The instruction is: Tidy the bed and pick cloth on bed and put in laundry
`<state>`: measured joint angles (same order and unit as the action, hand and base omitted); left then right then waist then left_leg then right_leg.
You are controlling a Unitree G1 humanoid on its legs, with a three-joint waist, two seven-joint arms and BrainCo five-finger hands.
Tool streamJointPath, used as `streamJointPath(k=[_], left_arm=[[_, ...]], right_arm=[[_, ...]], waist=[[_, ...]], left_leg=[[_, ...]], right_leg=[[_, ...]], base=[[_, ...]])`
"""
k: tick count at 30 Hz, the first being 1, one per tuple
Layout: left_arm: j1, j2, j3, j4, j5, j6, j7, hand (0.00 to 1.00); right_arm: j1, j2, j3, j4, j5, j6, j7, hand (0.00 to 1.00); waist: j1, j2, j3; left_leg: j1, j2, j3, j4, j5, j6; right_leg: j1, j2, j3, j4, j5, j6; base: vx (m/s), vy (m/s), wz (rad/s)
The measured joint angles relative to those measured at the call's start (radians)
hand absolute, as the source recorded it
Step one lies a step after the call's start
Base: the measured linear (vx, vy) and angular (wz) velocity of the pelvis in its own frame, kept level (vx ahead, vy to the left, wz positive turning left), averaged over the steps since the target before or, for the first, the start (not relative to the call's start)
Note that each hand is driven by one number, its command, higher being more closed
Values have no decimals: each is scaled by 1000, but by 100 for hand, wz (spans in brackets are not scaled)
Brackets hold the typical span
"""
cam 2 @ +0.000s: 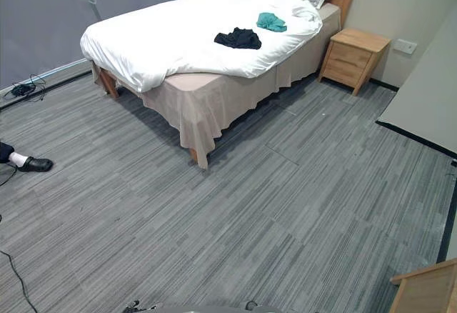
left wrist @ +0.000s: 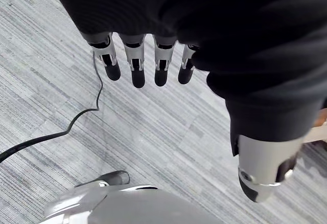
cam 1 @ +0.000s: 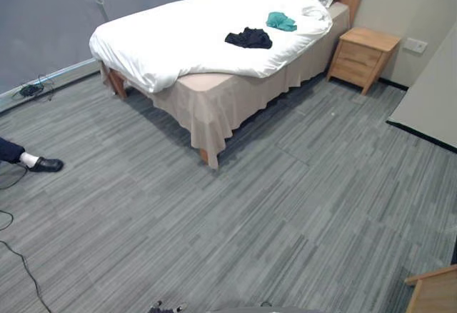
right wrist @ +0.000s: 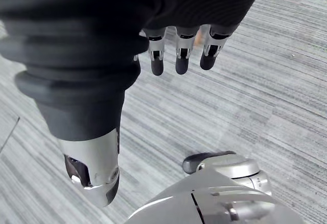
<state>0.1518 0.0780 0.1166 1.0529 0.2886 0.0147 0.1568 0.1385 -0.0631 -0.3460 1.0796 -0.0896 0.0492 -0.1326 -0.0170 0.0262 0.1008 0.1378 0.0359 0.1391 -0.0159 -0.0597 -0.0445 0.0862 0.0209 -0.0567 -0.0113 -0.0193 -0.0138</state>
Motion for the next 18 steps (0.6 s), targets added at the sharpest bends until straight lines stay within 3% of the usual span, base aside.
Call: streamJointPath(k=[6, 18], left_arm=[[-27, 4, -2, -1, 19, -1, -1, 0], [-34, 1, -8, 1, 19, -1, -1, 0]], right_arm=[[-43, 7, -21, 4, -4, 0, 0, 0], [-72, 13, -47, 3, -4, -1, 0, 0]], waist=[[0, -8, 36], [2, -2, 48]], left_leg=[[28, -1, 4, -22, -1, -2], [52, 3, 17, -36, -5, -9]], right_leg=[[36, 0, -19, -37, 6, 19], [63, 2, -22, -47, -1, 32]], base=[[38, -7, 1], [-23, -13, 0]])
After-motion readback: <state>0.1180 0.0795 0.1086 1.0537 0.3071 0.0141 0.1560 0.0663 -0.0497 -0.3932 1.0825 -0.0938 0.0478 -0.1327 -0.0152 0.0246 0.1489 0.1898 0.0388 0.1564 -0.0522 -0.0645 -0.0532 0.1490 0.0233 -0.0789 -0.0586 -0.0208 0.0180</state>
